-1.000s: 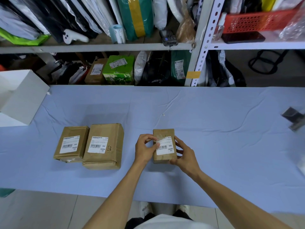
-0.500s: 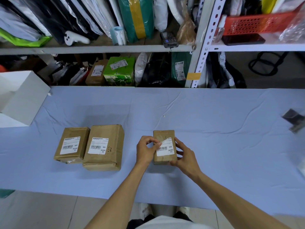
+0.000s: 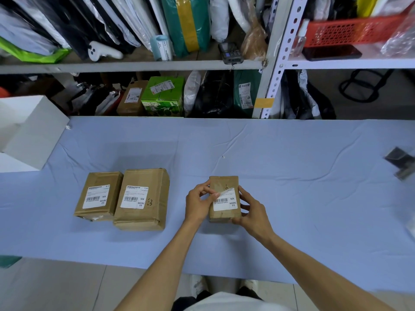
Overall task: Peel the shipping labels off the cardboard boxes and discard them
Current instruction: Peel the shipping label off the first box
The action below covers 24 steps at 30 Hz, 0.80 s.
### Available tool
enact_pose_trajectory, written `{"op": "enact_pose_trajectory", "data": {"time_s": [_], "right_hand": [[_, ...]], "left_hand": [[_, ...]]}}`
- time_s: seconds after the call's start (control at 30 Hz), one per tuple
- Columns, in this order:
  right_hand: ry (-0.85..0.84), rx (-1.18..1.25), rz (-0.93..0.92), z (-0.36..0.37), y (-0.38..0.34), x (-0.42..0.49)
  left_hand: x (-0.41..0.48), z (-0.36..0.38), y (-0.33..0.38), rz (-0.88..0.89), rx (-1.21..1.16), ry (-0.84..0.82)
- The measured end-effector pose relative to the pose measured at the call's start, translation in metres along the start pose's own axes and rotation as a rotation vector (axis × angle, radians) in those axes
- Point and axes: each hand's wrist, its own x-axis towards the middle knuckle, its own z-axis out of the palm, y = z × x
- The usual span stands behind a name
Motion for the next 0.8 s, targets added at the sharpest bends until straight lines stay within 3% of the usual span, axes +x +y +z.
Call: {"op": "enact_pose_trajectory", "data": {"time_s": [0.8], "right_hand": [[0.005,-0.008,0.005,0.0016,0.0000,-0.0015]], "left_hand": [[-0.0058,0.0021,0.0059,-0.010,0.038,-0.015]]}}
